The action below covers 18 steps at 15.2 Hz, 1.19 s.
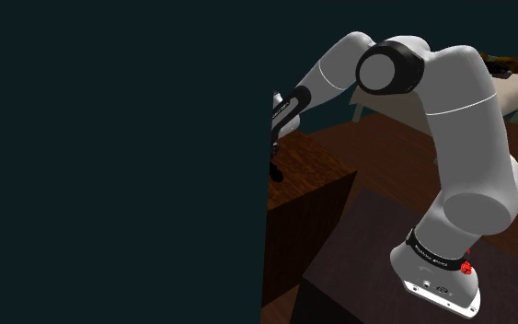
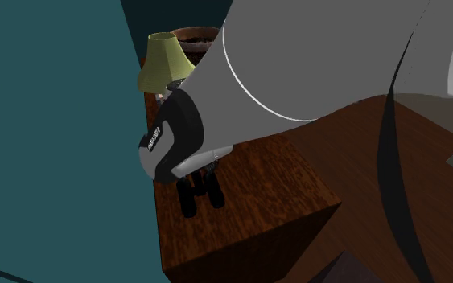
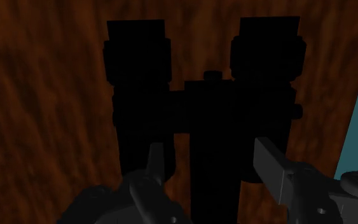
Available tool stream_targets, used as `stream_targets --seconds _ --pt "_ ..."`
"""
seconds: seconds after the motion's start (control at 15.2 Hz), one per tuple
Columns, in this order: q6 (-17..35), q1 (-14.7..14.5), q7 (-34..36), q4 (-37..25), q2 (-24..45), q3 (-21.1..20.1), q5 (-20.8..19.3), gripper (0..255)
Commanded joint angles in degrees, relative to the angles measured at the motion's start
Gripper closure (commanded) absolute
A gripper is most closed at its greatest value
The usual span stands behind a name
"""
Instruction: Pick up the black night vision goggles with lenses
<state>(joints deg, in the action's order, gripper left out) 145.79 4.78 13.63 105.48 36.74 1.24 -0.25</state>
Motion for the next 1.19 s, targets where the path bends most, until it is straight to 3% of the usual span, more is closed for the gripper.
stream_targets --seconds 0.0,0.53,1.12 --pt "0.12 0.03 -0.03 -0.04 0.14 0.0 0.01 255" --pt "0.03 -0.05 0.06 -0.14 0.15 0.0 0.0 255" --pt "-4.62 -0.11 0.03 0.42 -5.06 0.06 -0.07 255"
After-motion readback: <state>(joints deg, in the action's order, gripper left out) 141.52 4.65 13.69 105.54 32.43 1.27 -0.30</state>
